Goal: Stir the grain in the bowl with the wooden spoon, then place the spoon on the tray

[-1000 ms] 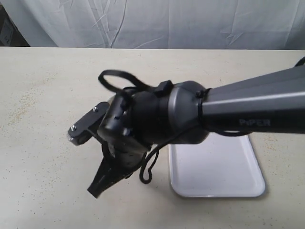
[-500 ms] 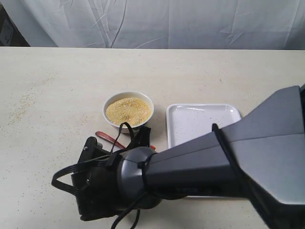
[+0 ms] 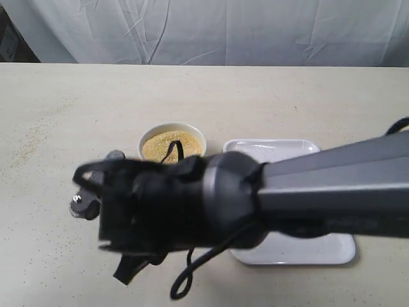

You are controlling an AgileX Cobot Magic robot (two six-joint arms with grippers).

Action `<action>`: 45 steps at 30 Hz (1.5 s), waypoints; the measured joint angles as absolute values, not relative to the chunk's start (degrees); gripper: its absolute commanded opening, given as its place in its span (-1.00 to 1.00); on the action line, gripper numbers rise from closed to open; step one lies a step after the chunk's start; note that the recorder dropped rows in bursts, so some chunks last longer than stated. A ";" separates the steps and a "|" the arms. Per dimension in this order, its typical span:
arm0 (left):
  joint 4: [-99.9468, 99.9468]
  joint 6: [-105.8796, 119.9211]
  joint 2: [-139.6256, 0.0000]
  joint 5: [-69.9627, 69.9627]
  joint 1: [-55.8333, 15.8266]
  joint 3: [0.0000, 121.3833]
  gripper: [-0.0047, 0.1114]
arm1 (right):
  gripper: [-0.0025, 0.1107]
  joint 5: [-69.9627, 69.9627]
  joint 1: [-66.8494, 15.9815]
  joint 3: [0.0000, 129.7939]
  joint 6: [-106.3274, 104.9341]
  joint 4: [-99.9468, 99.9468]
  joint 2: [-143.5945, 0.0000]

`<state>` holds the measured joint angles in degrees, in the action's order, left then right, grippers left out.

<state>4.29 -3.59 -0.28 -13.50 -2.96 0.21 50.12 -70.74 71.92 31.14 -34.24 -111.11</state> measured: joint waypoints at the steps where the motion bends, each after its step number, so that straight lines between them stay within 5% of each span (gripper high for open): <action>1: 4.29 -3.59 -0.28 -13.50 -2.96 0.21 -0.92 | 0.09 48.21 -69.85 71.92 29.33 -31.94 -109.97; 13: 4.29 -3.59 -0.28 -13.50 -2.96 0.21 -0.92 | 0.09 38.73 -47.53 71.92 -14.85 14.83 -110.42; 29: 4.29 -3.59 -0.28 -13.50 -2.96 0.21 -0.92 | 0.09 28.69 -46.56 71.92 -21.87 20.23 -116.89; 45: 4.29 -3.59 -0.28 -13.50 -2.96 0.21 -0.92 | 0.09 37.79 -48.57 71.92 -28.17 28.35 -116.89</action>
